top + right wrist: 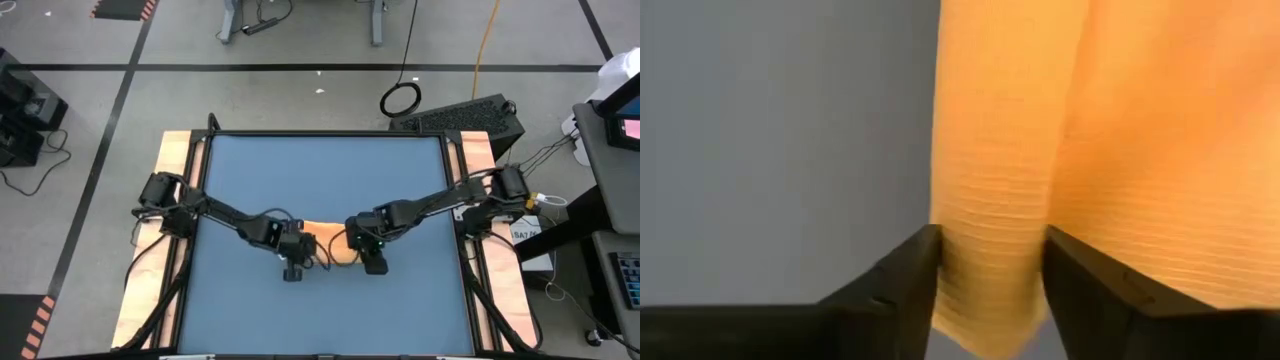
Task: Roll towel
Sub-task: Roll the yellow towel
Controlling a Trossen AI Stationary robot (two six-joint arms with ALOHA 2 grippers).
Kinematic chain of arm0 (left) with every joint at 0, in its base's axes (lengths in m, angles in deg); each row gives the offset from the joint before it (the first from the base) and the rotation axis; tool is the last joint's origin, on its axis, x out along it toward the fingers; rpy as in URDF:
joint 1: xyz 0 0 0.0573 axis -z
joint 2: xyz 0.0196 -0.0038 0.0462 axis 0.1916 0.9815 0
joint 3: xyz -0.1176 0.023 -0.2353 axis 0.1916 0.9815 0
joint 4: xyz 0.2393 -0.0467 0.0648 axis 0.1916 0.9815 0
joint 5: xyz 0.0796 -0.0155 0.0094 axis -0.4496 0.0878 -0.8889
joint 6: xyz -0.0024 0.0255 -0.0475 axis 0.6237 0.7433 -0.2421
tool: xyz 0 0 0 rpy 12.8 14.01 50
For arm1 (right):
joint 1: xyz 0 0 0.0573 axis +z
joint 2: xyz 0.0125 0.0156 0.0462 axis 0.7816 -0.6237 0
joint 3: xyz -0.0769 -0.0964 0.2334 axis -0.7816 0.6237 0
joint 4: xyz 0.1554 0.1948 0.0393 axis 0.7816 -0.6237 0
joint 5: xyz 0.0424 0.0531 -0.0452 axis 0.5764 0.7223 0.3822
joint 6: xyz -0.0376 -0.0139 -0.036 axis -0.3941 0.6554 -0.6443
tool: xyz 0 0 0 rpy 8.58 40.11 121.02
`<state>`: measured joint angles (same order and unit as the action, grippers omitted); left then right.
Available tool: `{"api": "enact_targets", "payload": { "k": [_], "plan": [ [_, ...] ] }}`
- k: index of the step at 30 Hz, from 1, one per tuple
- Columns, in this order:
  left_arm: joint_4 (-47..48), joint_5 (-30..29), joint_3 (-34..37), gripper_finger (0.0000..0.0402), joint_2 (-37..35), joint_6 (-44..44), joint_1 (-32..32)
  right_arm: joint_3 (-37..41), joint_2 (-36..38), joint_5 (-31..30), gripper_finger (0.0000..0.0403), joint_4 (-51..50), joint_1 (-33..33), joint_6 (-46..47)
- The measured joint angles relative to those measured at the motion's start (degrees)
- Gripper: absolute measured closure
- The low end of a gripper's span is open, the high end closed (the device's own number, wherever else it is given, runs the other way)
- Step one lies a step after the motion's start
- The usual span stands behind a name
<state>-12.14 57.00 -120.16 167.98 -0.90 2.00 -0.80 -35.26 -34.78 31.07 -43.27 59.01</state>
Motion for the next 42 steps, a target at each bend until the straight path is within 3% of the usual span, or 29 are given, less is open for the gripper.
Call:
{"api": "enact_targets", "payload": {
  "k": [5,8,13,19,32,42],
  "plan": [
    [0.49,6.12,0.13,0.0372,-1.14,-3.32,-3.03,-0.13,5.66,-10.24,0.0206,0.23,5.40,1.61],
    [1.49,8.36,0.17,0.0372,-1.44,-4.43,-3.96,-0.19,6.39,-19.34,0.0197,0.75,11.02,6.49],
    [1.24,12.68,0.17,0.0372,-1.44,-7.13,-5.48,-0.19,3.20,-32.94,0.0195,1.84,19.11,12.90],
    [1.17,16.62,0.17,0.0372,-1.44,-9.00,-7.11,-0.19,-1.24,-42.39,0.0195,4.26,21.99,10.90],
    [0.04,16.04,1.00,0.0372,-1.45,-9.08,-7.02,-0.21,-5.70,-42.27,0.0192,5.23,19.16,9.37],
    [-4.79,16.08,4.22,0.0373,-1.70,-10.32,-7.02,-0.30,-6.48,-41.45,0.0130,7.44,16.95,5.96]
  ]
}}
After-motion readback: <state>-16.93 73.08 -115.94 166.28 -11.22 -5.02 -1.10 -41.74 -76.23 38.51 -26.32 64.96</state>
